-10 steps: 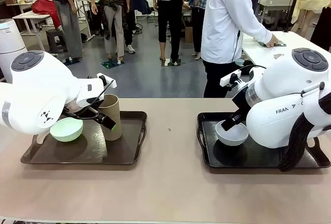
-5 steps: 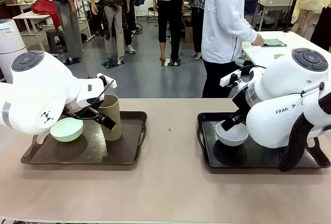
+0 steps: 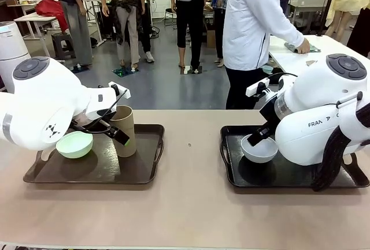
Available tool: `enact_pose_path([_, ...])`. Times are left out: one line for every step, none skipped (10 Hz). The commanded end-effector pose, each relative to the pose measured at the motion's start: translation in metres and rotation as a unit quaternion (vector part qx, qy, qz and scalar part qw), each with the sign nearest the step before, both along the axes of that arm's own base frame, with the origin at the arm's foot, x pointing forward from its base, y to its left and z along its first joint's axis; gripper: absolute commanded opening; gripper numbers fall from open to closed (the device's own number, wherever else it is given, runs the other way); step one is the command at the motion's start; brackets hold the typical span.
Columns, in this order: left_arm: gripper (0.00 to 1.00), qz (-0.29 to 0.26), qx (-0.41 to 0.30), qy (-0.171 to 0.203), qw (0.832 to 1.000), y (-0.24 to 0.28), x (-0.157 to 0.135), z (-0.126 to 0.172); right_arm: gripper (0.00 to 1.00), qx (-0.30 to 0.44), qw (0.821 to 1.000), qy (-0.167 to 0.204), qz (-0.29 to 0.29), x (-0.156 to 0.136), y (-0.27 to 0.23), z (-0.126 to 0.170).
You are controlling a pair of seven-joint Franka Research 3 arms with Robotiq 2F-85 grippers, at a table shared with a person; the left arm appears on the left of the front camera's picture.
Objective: Set up a tray with a mat and arrange the tableware.
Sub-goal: Pick up the Picnic Bowl and Reusable plastic cup from the Handle tray in front of the human's position and hold them in the air.
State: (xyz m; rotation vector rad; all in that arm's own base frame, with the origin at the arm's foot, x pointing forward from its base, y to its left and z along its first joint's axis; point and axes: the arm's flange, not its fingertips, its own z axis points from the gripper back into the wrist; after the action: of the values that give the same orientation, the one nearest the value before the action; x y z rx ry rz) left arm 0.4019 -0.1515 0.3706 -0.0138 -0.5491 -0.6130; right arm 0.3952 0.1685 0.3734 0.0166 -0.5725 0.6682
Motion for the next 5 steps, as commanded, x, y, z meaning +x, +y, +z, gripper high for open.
enact_pose_path([1.0, 0.001, -0.002, -0.001, 1.0, 0.001, 0.001, 0.001, 1.0, 0.001, 1.0, 0.0, -0.001, 0.0, 0.0, 0.0])
enact_pose_path([1.0, 0.0, 0.0, 0.0, 1.0, 0.0, 0.0, 0.0, 1.0, 0.0, 1.0, 0.0, 0.0, 0.0, 0.0, 0.0])
enact_pose_path([1.0, 0.001, 0.017, 0.033, 0.999, 0.005, -0.008, 0.014, 1.0, 0.015, 0.998, 0.05, -0.024, -0.003, 0.002, 0.016])
enact_pose_path([1.0, 0.006, -0.005, 0.086, 0.996, 0.011, -0.031, 0.047, 1.0, 0.029, 0.997, 0.071, -0.009, -0.023, -0.001, 0.051])
enact_pose_path([1.0, 0.027, 0.016, 0.079, 0.996, 0.03, -0.05, 0.084, 1.0, 0.015, 0.997, 0.077, -0.012, -0.045, -0.005, 0.09])
